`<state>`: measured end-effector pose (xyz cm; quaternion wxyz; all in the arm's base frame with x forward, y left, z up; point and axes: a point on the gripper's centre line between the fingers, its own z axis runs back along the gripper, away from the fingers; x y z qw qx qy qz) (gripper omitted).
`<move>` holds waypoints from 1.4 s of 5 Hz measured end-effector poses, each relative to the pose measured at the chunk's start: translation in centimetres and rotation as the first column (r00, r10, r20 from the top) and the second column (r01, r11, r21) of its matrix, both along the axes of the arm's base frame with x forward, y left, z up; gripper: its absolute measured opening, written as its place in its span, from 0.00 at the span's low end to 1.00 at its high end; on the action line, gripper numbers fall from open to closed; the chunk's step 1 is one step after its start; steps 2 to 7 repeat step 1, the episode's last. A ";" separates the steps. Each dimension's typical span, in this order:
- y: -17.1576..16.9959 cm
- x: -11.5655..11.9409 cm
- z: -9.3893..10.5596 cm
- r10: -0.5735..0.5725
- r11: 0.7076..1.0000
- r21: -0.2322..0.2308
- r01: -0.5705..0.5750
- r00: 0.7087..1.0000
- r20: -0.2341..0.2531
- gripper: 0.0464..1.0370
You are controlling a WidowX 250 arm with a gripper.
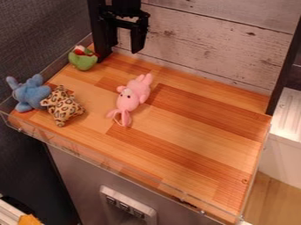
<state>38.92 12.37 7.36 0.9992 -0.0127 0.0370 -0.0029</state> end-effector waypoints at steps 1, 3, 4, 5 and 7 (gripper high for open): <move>0.2 0.0 -0.3 0.002 1.000 -0.002 -0.002 1.000 -0.001 0.96; 0.2 0.0 -0.3 0.002 1.000 -0.002 -0.002 1.000 -0.001 0.96; 0.2 0.0 -0.3 0.002 1.000 -0.002 -0.002 1.000 -0.001 0.96; 0.2 0.0 -0.3 0.002 1.000 -0.002 -0.002 1.000 -0.001 0.96; 0.2 0.0 -0.3 0.002 1.000 -0.002 -0.002 1.000 -0.001 0.96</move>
